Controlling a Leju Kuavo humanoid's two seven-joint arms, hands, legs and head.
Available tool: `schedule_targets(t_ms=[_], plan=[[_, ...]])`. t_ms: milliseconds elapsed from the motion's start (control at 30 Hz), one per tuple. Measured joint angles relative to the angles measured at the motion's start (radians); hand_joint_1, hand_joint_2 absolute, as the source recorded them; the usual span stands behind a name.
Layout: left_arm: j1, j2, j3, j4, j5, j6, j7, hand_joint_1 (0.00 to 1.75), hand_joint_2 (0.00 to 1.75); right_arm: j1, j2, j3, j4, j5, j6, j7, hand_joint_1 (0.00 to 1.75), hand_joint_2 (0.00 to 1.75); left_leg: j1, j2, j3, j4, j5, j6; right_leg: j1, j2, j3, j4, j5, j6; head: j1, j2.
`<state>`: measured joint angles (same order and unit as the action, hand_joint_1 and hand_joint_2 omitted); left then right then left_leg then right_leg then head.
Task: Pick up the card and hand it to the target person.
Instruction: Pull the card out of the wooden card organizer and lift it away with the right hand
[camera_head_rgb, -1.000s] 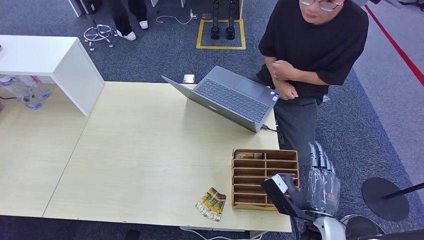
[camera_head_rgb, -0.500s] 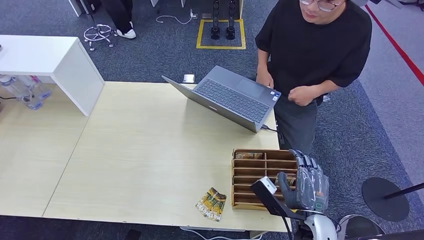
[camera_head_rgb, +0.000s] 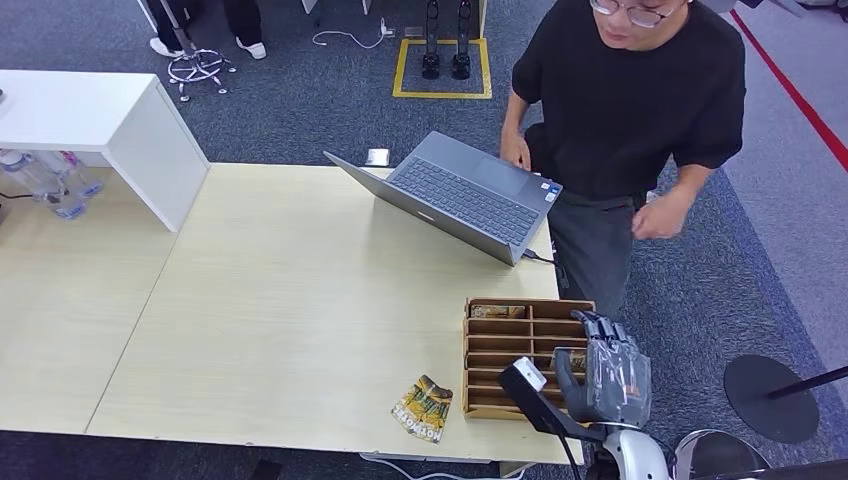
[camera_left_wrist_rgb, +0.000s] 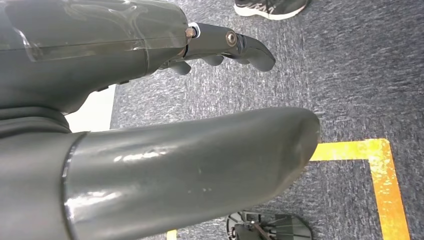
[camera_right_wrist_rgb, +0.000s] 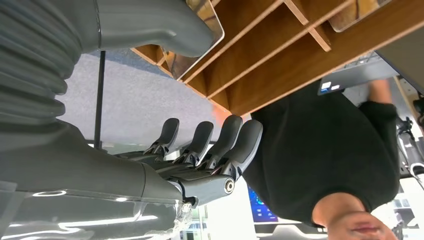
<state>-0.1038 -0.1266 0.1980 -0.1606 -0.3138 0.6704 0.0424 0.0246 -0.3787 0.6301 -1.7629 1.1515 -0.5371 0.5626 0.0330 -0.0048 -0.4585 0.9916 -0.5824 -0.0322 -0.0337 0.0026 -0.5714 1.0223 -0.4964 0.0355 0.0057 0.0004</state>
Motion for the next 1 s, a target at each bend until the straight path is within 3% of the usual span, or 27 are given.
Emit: schedule_targets(t_ms=[100,500,1000], plan=[[0.0,0.0,0.0,0.0,0.0,0.0,0.002,0.0,0.0,-0.001,-0.004,0.002,0.008,0.011,0.009,0.005,1.0,1.75,0.0,0.0,0.0,0.0,0.0,0.0,0.0,0.0,0.0,0.0,0.0,0.0,0.0,0.0],[0.0,0.0,0.0,0.0,0.007,0.0,0.001,0.0,0.0,-0.002,-0.024,0.016,0.019,0.043,0.027,0.028,0.81,1.75,0.0,0.0,0.0,0.0,0.0,0.0,0.0,0.0,0.0,0.0,0.0,0.0,0.0,0.0],[0.0,0.0,0.0,0.0,0.009,0.0,-0.001,0.0,0.0,-0.002,-0.028,0.025,0.019,0.047,0.034,0.03,0.89,1.75,0.0,0.0,0.0,0.0,0.0,0.0,0.0,0.001,0.0,0.0,0.0,0.0,0.0,0.0]])
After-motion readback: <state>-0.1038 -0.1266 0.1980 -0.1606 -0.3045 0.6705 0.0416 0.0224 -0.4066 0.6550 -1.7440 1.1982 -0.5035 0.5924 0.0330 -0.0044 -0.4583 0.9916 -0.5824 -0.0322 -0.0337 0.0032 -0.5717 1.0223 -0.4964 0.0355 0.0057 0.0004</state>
